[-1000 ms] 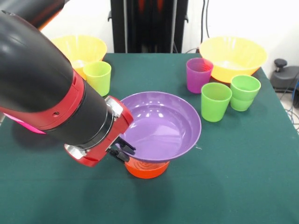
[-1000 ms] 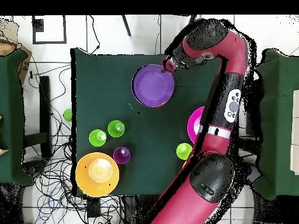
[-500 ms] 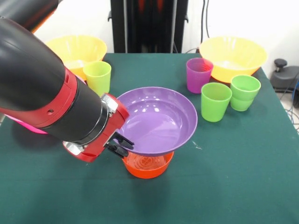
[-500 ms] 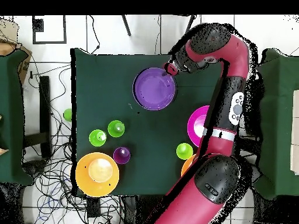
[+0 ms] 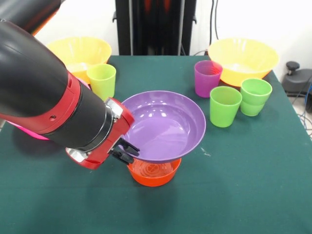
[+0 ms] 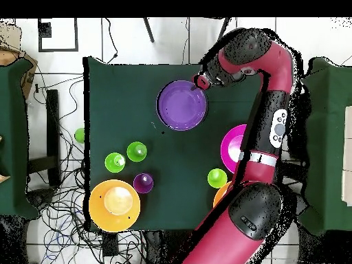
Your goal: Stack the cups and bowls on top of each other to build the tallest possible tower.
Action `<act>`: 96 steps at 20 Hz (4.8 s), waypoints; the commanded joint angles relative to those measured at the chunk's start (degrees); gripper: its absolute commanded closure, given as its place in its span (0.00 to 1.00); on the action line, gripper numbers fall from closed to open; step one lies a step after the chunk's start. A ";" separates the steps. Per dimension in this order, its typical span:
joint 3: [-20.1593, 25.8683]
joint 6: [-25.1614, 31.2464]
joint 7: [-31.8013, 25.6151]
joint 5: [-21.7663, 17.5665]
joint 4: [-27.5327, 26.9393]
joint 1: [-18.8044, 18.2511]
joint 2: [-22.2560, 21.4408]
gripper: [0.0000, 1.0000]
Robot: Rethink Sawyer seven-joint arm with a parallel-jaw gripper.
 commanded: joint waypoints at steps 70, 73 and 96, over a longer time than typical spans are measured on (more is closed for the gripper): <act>-17.36 -34.05 6.40 15.14 48.27 -11.82 -15.92 0.00; -17.64 -36.23 9.38 15.93 51.27 -11.82 -18.49 0.00; -21.27 -28.77 5.25 25.06 53.52 -12.10 -34.19 0.00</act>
